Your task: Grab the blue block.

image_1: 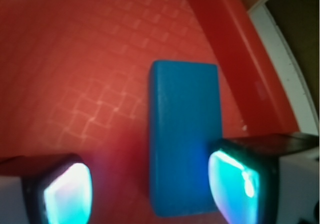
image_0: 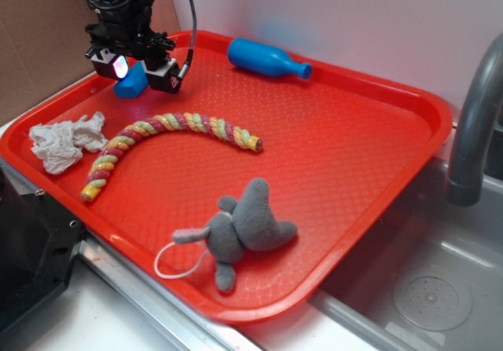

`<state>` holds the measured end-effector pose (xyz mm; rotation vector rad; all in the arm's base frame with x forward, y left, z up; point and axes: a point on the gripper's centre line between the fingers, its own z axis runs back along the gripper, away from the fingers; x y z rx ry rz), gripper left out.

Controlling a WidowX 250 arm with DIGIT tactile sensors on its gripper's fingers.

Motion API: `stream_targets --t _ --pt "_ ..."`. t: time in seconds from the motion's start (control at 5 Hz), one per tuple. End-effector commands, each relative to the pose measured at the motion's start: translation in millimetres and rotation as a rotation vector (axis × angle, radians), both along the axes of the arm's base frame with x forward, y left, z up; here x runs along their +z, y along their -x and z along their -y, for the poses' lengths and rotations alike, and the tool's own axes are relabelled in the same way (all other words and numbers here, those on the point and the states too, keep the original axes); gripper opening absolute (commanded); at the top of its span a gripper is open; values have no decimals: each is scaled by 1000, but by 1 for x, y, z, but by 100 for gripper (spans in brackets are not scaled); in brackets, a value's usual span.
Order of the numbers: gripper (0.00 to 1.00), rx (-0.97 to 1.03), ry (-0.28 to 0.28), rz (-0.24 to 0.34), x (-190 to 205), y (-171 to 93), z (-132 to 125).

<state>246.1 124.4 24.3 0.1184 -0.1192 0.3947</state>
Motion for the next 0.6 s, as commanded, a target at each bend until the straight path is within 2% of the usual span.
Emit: stream_targets --t 0.0,0.2,0.4 --pt "100 17 -33 172 15 44 -4" --pt "100 -10 -115 100 68 46 10" --pt "100 34 -120 97 78 60 2"
